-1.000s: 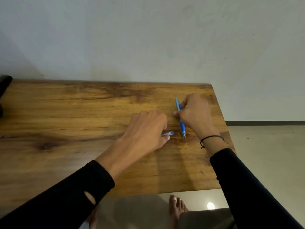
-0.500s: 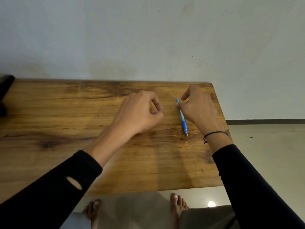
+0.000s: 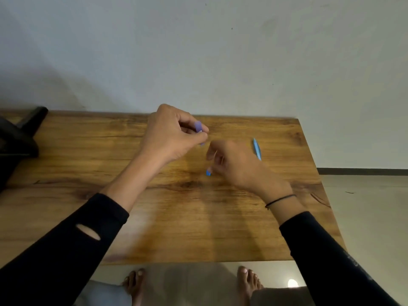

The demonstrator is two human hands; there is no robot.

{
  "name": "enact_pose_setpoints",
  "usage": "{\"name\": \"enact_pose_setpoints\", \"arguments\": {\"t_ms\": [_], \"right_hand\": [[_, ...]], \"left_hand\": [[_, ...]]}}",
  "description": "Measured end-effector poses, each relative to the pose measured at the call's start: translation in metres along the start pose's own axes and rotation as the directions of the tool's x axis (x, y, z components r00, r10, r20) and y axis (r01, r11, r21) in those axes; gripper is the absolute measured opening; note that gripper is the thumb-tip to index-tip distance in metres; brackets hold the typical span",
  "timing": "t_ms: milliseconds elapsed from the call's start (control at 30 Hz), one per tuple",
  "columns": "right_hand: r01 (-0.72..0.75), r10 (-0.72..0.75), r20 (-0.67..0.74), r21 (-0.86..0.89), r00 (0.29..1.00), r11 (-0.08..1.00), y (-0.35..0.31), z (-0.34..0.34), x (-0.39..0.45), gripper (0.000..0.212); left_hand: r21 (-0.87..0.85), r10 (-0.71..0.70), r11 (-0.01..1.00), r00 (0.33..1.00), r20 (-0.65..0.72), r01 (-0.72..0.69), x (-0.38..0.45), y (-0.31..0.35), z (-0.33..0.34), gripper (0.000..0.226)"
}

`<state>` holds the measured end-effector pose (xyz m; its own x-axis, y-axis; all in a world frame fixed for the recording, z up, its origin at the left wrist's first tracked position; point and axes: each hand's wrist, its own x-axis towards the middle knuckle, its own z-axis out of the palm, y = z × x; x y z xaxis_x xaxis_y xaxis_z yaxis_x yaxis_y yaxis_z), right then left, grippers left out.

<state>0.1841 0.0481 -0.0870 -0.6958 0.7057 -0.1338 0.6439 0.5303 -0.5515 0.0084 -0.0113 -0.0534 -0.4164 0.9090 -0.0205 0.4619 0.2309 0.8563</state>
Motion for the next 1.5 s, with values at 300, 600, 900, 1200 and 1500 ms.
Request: {"name": "enact_pose_setpoints", "arguments": {"t_ms": [300,600,900,1200,1500], "right_hand": [[0.010,-0.012,-0.017,-0.112,1.000,0.994,-0.005,0.016,-0.001,0.029],[0.073,0.145,-0.376,0.509,0.915,0.858,0.004,-0.033,0.002,0.011],[0.191,0.079,-0.408,0.579,0.910,0.793,-0.007,-0.037,-0.001,0.010],[0.192,0.015,-0.362,0.527,0.932,0.828,-0.003,-0.039,0.000,0.010],[0.142,-0.011,-0.287,0.442,0.958,0.886,0.006,-0.047,0.000,0.018]], "left_hand": [[0.035,0.055,0.998,0.991,0.122,-0.060,0.000,-0.010,0.002,0.013],[0.059,0.096,0.992,0.969,0.227,-0.113,0.001,-0.010,0.012,0.016],[0.018,0.133,0.989,0.953,0.273,-0.144,-0.002,-0.013,0.020,0.013],[0.094,0.121,0.984,0.952,0.281,-0.153,-0.002,-0.014,0.022,0.012],[0.186,0.153,0.961,0.956,0.250,-0.203,-0.006,-0.008,0.023,0.012]]}}
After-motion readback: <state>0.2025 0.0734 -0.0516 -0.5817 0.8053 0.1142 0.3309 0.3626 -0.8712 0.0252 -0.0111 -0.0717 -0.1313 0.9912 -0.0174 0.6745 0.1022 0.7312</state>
